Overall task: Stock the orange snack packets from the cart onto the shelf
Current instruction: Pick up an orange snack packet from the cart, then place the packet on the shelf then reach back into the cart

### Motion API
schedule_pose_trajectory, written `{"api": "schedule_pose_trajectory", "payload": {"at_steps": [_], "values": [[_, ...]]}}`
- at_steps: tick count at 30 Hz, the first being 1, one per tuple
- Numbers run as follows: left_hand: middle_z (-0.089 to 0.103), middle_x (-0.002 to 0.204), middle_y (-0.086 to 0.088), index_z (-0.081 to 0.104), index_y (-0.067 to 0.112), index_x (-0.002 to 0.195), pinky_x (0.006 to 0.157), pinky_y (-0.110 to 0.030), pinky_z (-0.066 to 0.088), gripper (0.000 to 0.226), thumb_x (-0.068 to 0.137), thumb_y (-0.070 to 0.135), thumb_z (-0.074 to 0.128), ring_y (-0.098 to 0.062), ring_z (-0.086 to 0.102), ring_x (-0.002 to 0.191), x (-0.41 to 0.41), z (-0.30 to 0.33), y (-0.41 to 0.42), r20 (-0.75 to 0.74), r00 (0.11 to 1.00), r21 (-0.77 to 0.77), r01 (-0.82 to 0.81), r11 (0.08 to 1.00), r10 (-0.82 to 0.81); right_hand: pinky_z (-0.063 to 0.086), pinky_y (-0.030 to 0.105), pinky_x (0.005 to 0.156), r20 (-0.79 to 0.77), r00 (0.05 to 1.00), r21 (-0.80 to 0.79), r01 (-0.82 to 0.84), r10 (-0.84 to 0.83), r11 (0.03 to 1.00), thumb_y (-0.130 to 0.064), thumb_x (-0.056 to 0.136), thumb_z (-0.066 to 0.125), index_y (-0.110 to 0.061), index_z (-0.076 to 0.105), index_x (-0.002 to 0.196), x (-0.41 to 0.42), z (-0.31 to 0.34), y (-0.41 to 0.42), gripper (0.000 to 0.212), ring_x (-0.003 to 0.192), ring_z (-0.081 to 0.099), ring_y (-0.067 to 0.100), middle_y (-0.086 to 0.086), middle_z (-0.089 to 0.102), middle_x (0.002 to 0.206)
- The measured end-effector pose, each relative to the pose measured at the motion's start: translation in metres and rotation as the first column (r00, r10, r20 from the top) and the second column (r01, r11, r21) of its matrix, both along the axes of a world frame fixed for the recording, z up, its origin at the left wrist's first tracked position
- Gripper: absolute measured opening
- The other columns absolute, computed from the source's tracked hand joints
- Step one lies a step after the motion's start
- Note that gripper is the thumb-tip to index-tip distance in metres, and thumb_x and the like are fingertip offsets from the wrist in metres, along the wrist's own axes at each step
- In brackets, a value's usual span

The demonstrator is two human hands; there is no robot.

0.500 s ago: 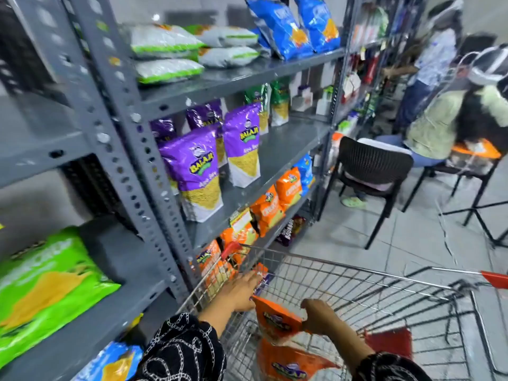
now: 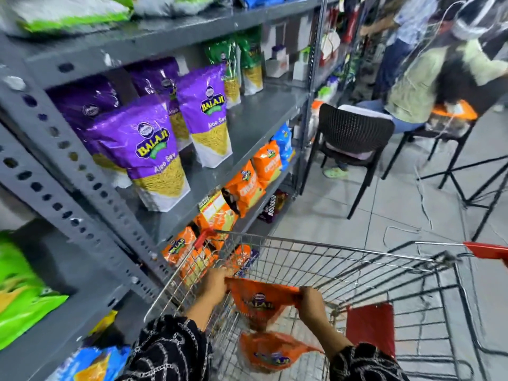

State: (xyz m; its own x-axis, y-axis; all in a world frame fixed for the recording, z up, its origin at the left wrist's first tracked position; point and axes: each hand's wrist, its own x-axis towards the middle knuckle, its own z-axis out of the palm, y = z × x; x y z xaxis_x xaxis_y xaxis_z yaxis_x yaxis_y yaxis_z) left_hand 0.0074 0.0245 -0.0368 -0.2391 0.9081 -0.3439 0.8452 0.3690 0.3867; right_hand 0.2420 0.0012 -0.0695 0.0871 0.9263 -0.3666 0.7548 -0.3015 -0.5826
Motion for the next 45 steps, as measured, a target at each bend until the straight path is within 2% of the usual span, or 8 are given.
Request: {"api": "schedule_pose_trajectory", "payload": {"at_steps": [4,8,11,19,27,37,41,45], "values": [[0.064,0.068,0.002,0.067,0.008,0.081,0.044,-0.006,0.041,0.020,0.088,-0.006,0.055,-0.008,0.055,0.059,-0.013,0.030,-0.010,0.455,0.890,0.230,-0.138,0.963,0.019,0.048,0.021,0.055,-0.218,0.976,0.266,0.078,-0.019,0.961,-0.015,0.091,0.059,-0.017,0.064,0.085,-0.003,0.039,0.006,0.007,0.075,0.064,0.020,-0.001,0.069,0.077],[0.062,0.086,0.008,0.053,-0.001,0.118,0.058,0.000,0.046,0.028,0.098,0.016,0.045,0.010,0.061,0.066,-0.012,0.091,-0.032,0.665,0.746,0.374,-0.361,0.855,0.024,0.050,0.025,0.053,-0.281,0.958,0.506,0.100,0.054,0.857,-0.038,0.094,0.047,-0.025,0.053,0.096,-0.026,0.110,0.007,0.015,0.064,0.061,0.018,-0.004,0.063,0.068],[0.063,0.119,-0.016,0.051,-0.002,0.121,0.095,-0.033,0.047,0.035,0.099,0.022,0.041,-0.027,0.059,0.109,-0.003,0.131,-0.021,0.608,0.794,0.543,-0.411,0.732,-0.005,0.045,0.031,0.049,-0.314,0.945,0.629,0.135,0.092,0.765,-0.040,0.096,0.043,-0.024,0.050,0.096,-0.032,0.156,0.027,0.018,0.051,0.053,0.008,-0.003,0.058,0.058],[0.063,0.118,-0.012,0.053,0.004,0.119,0.094,-0.045,0.047,0.034,0.100,0.025,0.035,-0.026,0.059,0.105,-0.046,0.364,-0.065,0.555,0.811,0.831,-0.534,0.152,-0.184,0.026,0.026,0.049,-0.392,0.867,0.906,0.307,0.306,0.291,-0.031,0.094,0.045,-0.028,0.038,0.077,-0.114,0.393,-0.004,0.019,0.051,0.045,0.003,-0.007,0.046,0.056],[0.067,0.108,-0.023,0.058,0.001,0.107,0.074,-0.032,0.034,0.031,0.096,0.022,0.038,-0.033,0.061,0.097,-0.129,0.524,-0.178,0.387,0.921,0.878,-0.378,-0.292,-0.027,0.036,0.034,0.071,-0.419,0.725,0.891,0.445,0.547,0.093,-0.016,0.094,0.054,-0.003,0.057,0.089,-0.219,0.551,-0.082,0.014,0.077,0.043,0.012,0.008,0.053,0.080],[0.070,0.100,-0.018,0.058,0.008,0.099,0.066,-0.035,0.036,0.026,0.099,0.026,0.039,-0.038,0.061,0.089,-0.280,0.585,-0.340,0.329,0.859,0.914,-0.186,-0.360,0.392,0.037,0.036,0.058,-0.316,0.523,0.946,0.242,0.792,0.217,-0.029,0.095,0.052,-0.020,0.046,0.071,-0.397,0.616,-0.180,0.026,0.060,0.052,0.027,0.007,0.057,0.060],[0.069,0.100,-0.020,0.054,0.013,0.096,0.068,-0.040,0.045,0.030,0.097,0.038,0.037,-0.042,0.061,0.092,-0.341,0.591,-0.409,0.279,0.686,0.957,-0.142,-0.252,0.672,0.051,0.045,0.070,-0.259,0.469,0.964,0.075,0.845,0.253,-0.034,0.093,0.053,-0.008,0.058,0.087,-0.469,0.626,-0.218,0.027,0.082,0.064,0.039,0.021,0.070,0.086],[0.067,0.104,-0.023,0.056,0.015,0.100,0.068,-0.040,0.043,0.029,0.096,0.037,0.038,-0.043,0.060,0.097,-0.386,0.598,-0.464,0.207,0.505,0.976,-0.161,-0.144,0.838,0.038,0.031,0.060,-0.205,0.453,0.973,-0.004,0.868,0.232,-0.031,0.092,0.056,-0.010,0.058,0.081,-0.529,0.631,-0.257,0.024,0.080,0.066,0.037,0.023,0.072,0.086]]}}
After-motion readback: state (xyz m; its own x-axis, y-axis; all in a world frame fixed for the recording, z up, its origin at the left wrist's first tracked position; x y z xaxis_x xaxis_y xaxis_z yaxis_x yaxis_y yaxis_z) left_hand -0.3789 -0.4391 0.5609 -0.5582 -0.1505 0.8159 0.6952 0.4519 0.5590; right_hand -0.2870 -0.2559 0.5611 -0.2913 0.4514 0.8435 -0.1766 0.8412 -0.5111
